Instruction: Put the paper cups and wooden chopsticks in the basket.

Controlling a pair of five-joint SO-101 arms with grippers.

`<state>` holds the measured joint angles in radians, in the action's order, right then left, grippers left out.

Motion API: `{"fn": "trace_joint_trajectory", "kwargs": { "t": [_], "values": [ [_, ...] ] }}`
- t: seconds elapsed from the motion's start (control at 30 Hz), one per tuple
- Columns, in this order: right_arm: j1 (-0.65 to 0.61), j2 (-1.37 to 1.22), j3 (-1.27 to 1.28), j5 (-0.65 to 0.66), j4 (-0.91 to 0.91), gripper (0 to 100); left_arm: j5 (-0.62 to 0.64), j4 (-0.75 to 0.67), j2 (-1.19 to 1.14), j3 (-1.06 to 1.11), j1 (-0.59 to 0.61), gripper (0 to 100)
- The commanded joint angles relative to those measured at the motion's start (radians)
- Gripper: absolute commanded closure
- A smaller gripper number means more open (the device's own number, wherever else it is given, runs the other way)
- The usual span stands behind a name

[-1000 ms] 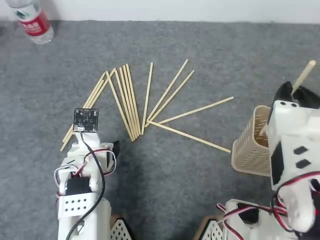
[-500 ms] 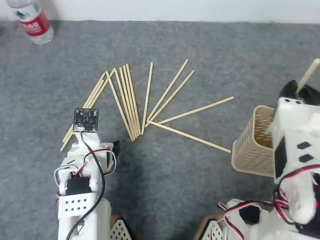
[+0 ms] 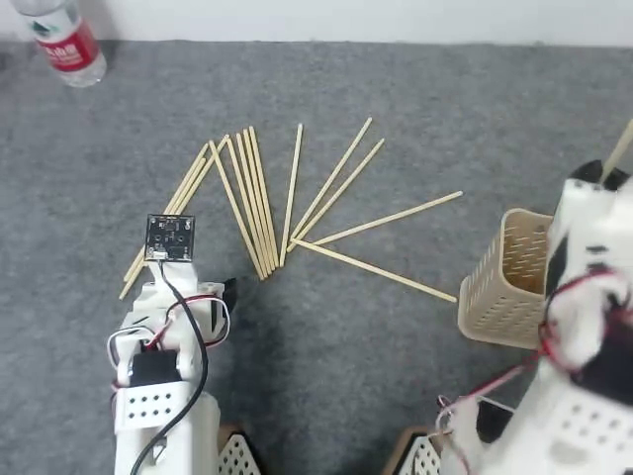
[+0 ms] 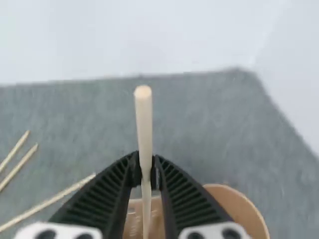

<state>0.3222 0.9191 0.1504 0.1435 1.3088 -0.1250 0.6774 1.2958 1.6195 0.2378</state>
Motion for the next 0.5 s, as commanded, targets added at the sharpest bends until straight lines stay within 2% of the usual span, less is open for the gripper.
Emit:
{"fn": "trace_joint_trajectory", "kwargs": {
  "t": [0.0,0.17,0.47],
  "values": [
    [0.007,0.202,0.201,0.026,-0.139,99.2,0.003,-0.017,0.011,-0.004,-0.009,76],
    [0.007,0.36,0.419,0.089,-0.219,99.2,0.003,-0.017,0.011,-0.004,-0.009,76],
    [0.007,0.364,0.502,0.081,-0.223,99.2,0.003,-0.017,0.011,-0.004,-0.009,76]
  ]
}}
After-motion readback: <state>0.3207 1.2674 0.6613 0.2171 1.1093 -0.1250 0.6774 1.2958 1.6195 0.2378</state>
